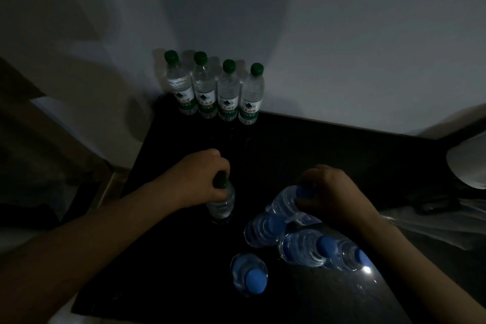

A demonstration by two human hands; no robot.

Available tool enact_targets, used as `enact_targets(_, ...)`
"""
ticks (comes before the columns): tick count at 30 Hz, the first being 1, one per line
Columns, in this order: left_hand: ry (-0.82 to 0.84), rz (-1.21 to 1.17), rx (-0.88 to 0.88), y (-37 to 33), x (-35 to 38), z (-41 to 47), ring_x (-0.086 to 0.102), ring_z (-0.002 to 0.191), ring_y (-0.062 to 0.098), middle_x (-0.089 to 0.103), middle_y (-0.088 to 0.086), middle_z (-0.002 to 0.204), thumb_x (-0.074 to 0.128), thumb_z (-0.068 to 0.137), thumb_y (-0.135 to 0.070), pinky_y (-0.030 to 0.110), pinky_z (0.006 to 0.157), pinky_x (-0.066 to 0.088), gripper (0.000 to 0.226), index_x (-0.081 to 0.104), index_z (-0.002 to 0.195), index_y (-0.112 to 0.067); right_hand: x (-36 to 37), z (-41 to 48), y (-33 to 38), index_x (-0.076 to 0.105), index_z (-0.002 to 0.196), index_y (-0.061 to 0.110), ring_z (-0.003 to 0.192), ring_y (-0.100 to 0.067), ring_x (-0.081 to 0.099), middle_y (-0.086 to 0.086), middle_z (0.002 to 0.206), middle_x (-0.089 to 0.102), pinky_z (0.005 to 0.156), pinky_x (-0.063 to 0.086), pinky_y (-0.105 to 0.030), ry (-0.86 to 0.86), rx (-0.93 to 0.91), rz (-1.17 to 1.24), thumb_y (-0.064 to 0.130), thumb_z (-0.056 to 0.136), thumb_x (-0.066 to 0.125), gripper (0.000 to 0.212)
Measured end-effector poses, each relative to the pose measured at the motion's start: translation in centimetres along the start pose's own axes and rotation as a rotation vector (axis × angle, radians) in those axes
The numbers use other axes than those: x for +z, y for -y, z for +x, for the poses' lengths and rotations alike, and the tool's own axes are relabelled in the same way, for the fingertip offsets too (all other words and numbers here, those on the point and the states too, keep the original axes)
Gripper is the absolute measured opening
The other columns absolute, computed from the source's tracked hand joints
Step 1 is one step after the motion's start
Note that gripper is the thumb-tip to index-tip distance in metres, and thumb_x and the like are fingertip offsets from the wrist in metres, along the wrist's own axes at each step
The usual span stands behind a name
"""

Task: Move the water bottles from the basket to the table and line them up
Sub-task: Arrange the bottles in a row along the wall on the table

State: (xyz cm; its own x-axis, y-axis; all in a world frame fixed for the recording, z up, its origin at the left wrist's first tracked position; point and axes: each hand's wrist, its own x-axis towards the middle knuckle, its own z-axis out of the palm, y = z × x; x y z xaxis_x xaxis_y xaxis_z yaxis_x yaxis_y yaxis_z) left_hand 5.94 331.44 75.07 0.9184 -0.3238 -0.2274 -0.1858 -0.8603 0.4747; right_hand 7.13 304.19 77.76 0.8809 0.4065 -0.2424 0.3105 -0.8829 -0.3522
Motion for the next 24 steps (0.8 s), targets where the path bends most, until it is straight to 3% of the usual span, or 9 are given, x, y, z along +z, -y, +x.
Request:
enact_targets(8, -0.075, 0.000, 0.054, -1.5, -3.5, 5.4, 0.053, 0.072, 0.013, 0.052, -0.002, 0.082, 0.073, 0.068, -0.029, 0.033, 0.068, 0.048, 0.018, 0.063, 0.076, -0.018, -3.3, 1.3, -0.5, 0.066, 0.095, 0.019, 0.079, -0.011, 0.057, 0.004, 0.095, 0.056, 0.070, 0.055, -0.030, -0.094, 0.013, 0.032, 0.030, 0.077, 0.072, 0.022)
enact_targets(12, -0.105, 0.024, 0.069, -3.0, -5.6, 9.6, 0.058, 0.067, 0.017, 0.060, 0.003, 0.073, 0.073, 0.067, -0.027, 0.031, 0.059, 0.046, 0.017, 0.061, 0.069, -0.015, -4.8, 2.4, -1.1, 0.067, 0.095, 0.018, 0.078, -0.011, 0.057, 0.002, 0.094, 0.058, 0.068, 0.054, -0.029, -0.144, 0.006, 0.053, 0.029, 0.076, 0.073, 0.023)
enact_targets(16, -0.124, 0.049, 0.109, -4.4, -6.9, 13.3, 0.058, 0.065, 0.019, 0.057, 0.001, 0.066, 0.073, 0.066, -0.024, 0.031, 0.057, 0.045, 0.018, 0.056, 0.065, -0.017, -6.1, 3.7, -1.8, 0.068, 0.097, 0.018, 0.080, -0.014, 0.059, 0.000, 0.097, 0.059, 0.071, 0.055, -0.035, -0.169, 0.017, 0.082, 0.028, 0.075, 0.073, 0.025)
enact_targets(21, -0.066, 0.157, 0.189, -4.9, -7.8, 17.7, 0.058, 0.090, 0.024, 0.058, 0.006, 0.099, 0.073, 0.070, -0.020, 0.039, 0.079, 0.050, 0.024, 0.066, 0.091, -0.013, -7.2, 5.1, -3.1, 0.069, 0.094, 0.015, 0.079, -0.016, 0.059, -0.002, 0.093, 0.060, 0.072, 0.053, -0.039, -0.170, -0.001, 0.093, 0.029, 0.074, 0.072, 0.024)
enact_targets(24, -0.054, 0.202, 0.210, -5.0, -8.1, 20.3, 0.057, 0.097, 0.024, 0.057, 0.005, 0.106, 0.073, 0.070, -0.020, 0.038, 0.084, 0.049, 0.030, 0.066, 0.099, -0.016, -7.5, 6.0, -3.8, 0.070, 0.095, 0.016, 0.081, -0.016, 0.059, -0.002, 0.093, 0.061, 0.073, 0.052, -0.036, -0.167, -0.001, 0.091, 0.028, 0.075, 0.073, 0.024)
